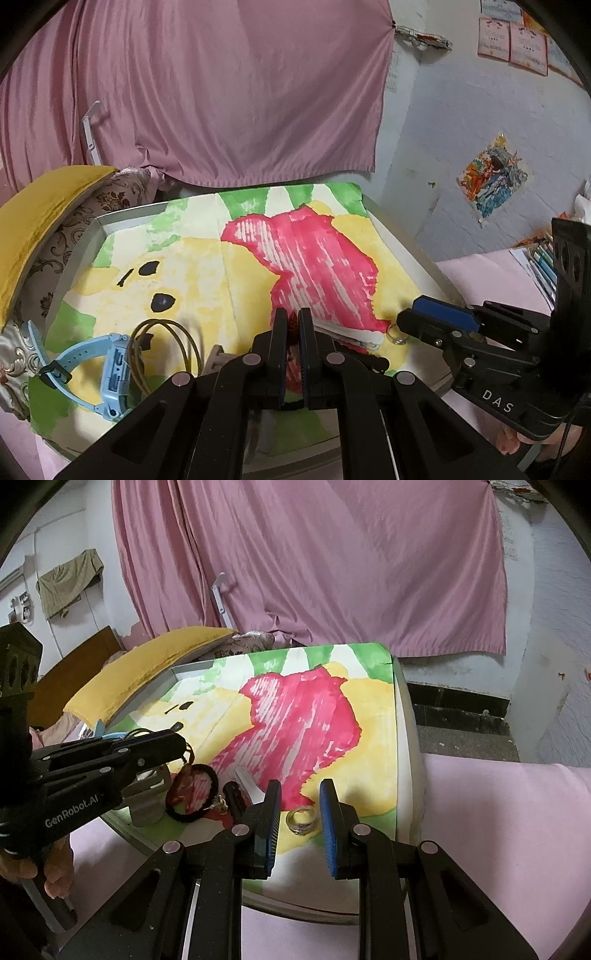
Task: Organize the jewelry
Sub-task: 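Open both tools to drop the ring and red charm into the tray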
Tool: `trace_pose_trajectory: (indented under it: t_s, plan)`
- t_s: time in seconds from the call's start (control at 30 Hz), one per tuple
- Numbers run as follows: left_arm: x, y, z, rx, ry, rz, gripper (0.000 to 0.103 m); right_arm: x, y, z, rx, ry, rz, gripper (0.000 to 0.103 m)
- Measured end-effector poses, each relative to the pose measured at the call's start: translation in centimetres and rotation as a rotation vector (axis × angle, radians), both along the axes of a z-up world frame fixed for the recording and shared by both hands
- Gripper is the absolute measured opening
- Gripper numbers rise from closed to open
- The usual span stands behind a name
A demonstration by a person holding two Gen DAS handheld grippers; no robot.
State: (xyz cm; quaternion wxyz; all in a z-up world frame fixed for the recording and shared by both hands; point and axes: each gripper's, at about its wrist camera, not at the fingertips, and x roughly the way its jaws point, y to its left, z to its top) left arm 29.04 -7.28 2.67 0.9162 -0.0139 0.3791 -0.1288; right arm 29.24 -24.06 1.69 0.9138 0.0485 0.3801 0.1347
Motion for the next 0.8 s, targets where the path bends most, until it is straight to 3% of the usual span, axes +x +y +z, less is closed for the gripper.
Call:
trace_pose_trajectory:
  t_s: [0.1, 0.2, 0.43, 0.63, 0.8]
  plan:
    - [-0.2, 0.1, 0.3, -0.003, -0.011, 0.003, 0.006, -0.3, -0.1, 0.3, 0.004, -0.014, -0.002, 0.02]
    - [-0.4, 0.2, 0.6, -0.007, -0.023, 0.003, 0.006, -0.8, -0.2, 0.8, 0.007, -0.036, -0.008, 0.03]
    - [-1.4, 0.8, 1.7, -0.019, -0.077, 0.022, 0.008, -2.0, -0.6, 2.2, 0.009, -0.109, -0.037, 0.032]
    - [-2.4, 1.8, 2.4, -0.03, -0.115, 0.052, 0.019, -3.2, -0.7, 3.2, 0.014, -0.162, -0.048, 0.037]
    - [-3.2, 2.7, 2.7, -0.029, -0.13, 0.078, 0.021, -4.0, -0.6, 3.7, 0.02, -0.188, -0.053, 0.045]
